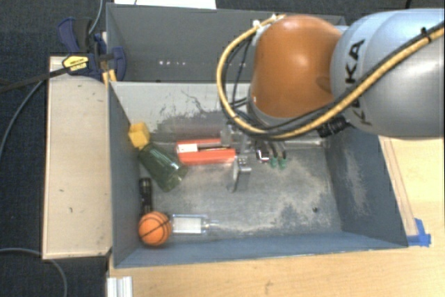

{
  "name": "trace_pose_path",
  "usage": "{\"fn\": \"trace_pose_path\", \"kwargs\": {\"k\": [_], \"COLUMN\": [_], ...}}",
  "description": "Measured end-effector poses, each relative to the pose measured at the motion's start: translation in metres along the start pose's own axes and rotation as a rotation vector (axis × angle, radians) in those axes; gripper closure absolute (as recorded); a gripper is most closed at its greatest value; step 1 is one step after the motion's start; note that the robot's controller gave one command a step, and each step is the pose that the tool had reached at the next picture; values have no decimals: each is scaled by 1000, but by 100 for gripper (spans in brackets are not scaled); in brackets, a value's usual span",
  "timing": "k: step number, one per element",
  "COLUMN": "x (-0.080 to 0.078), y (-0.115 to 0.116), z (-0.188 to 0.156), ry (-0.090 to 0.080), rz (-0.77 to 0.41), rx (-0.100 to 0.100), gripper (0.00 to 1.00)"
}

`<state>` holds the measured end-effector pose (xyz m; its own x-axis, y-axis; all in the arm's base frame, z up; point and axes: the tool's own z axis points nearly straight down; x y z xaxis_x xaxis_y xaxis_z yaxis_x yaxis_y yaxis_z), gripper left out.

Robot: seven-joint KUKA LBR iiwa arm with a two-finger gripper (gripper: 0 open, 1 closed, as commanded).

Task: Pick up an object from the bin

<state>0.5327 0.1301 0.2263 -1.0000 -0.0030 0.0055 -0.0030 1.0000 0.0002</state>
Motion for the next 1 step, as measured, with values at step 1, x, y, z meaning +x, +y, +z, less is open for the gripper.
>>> {"fn": "trace_pose_path", "kwargs": {"k": [1], "x": [-1], "y": [-1], "z": [-5], "ry": [-8], "rz": [3], "rx": [-1], "gripper": [0]}}
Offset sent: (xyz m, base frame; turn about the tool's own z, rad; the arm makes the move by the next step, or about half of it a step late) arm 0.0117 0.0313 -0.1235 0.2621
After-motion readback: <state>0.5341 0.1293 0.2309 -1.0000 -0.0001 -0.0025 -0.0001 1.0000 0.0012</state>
